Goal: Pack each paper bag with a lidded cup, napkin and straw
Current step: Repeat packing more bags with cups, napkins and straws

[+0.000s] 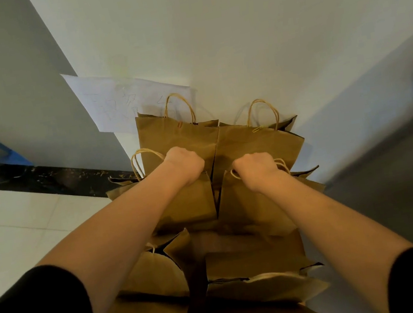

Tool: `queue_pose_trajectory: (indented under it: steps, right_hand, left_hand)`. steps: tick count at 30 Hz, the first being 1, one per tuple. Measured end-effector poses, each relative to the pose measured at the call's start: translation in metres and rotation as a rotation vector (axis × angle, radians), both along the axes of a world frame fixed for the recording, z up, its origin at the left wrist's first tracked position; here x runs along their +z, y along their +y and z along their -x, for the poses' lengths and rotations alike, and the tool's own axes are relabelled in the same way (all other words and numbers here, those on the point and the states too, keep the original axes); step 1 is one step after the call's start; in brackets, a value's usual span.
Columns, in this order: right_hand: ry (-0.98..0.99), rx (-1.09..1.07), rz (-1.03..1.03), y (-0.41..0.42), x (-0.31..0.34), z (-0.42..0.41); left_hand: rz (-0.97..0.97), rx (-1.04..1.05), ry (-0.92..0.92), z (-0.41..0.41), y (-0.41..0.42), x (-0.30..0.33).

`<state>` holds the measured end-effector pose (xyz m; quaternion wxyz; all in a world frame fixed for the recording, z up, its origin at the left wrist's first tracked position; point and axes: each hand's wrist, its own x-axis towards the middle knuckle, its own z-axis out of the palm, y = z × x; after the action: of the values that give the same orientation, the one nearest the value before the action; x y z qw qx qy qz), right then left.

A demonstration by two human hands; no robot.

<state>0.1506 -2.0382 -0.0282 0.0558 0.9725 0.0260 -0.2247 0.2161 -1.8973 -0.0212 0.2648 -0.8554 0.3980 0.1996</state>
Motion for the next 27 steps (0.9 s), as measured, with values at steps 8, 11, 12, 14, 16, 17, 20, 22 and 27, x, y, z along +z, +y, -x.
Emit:
queue_pose_trajectory:
  steps: [8, 11, 12, 14, 16, 17, 20, 22, 27]
  right_hand:
    - [-0.050, -0.110, 0.002, -0.008, -0.006, -0.024]
    - [-0.050, -0.114, -0.015, -0.006, -0.007, -0.027]
    - [-0.051, -0.111, -0.017, -0.006, -0.007, -0.028]
    - [-0.067, -0.108, -0.020, -0.004, -0.006, -0.030]
    - [-0.091, -0.108, -0.024, -0.002, -0.007, -0.032]
    - [-0.103, -0.109, -0.029, -0.001, -0.008, -0.032]
    - [-0.106, -0.113, -0.038, 0.002, -0.011, -0.030]
    - [-0.099, -0.114, -0.040, 0.002, -0.012, -0.028]
    - [-0.133, -0.119, -0.040, 0.004, -0.002, -0.026]
  left_hand:
    - [-0.030, 0.002, -0.099, -0.028, -0.030, -0.001]
    - [-0.096, -0.044, -0.081, -0.030, -0.035, 0.001]
    - [-0.117, -0.067, -0.081, -0.031, -0.036, 0.002]
    - [-0.140, -0.103, -0.091, -0.033, -0.038, 0.005]
    - [-0.147, -0.117, -0.095, -0.035, -0.038, 0.006]
    - [-0.146, -0.121, -0.095, -0.035, -0.038, 0.006]
    - [-0.145, -0.110, -0.090, -0.036, -0.030, 0.000]
    - [-0.144, -0.070, -0.082, -0.034, -0.022, -0.005]
    - [-0.010, 0.021, -0.066, -0.023, -0.014, -0.005]
